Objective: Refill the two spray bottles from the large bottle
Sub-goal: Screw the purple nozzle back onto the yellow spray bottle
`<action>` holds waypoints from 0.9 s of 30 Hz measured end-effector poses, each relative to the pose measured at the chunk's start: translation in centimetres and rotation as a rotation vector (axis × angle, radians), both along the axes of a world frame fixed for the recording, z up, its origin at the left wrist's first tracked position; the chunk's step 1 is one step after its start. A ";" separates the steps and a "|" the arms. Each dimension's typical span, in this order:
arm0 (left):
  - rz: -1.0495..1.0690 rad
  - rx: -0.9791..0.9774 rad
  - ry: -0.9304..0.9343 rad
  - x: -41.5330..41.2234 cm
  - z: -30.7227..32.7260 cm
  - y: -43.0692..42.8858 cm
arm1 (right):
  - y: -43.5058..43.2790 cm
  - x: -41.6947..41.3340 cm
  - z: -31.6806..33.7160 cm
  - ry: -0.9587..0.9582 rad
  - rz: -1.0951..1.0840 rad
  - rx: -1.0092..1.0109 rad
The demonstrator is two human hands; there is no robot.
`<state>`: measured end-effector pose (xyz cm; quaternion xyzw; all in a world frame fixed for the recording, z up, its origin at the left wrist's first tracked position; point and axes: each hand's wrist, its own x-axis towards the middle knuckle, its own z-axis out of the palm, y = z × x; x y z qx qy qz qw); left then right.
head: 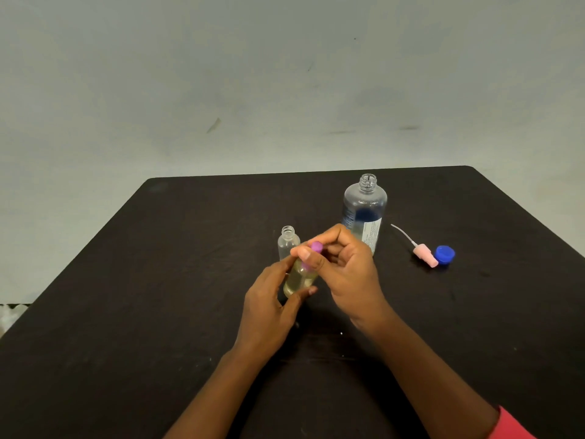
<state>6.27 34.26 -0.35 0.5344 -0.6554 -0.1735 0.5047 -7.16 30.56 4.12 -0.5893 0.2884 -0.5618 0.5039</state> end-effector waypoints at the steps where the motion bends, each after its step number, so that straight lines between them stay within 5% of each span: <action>1: -0.001 0.001 -0.007 -0.1 -0.1 0.0 | 0.0 0.0 0.0 0.003 -0.030 0.013; 8: -0.006 0.020 0.043 0.2 -0.3 -0.2 | -0.1 -0.5 0.4 -0.011 0.173 0.017; 16: -0.013 0.033 0.007 -0.1 -0.1 0.0 | 0.1 -0.1 0.0 0.011 -0.009 0.027; 22: -0.005 0.009 0.043 0.1 -0.1 -0.1 | -0.1 -0.5 0.4 0.007 0.159 -0.008; 27: -0.021 0.036 0.016 -0.2 0.1 0.2 | -0.1 -0.1 -0.1 0.003 -0.006 0.026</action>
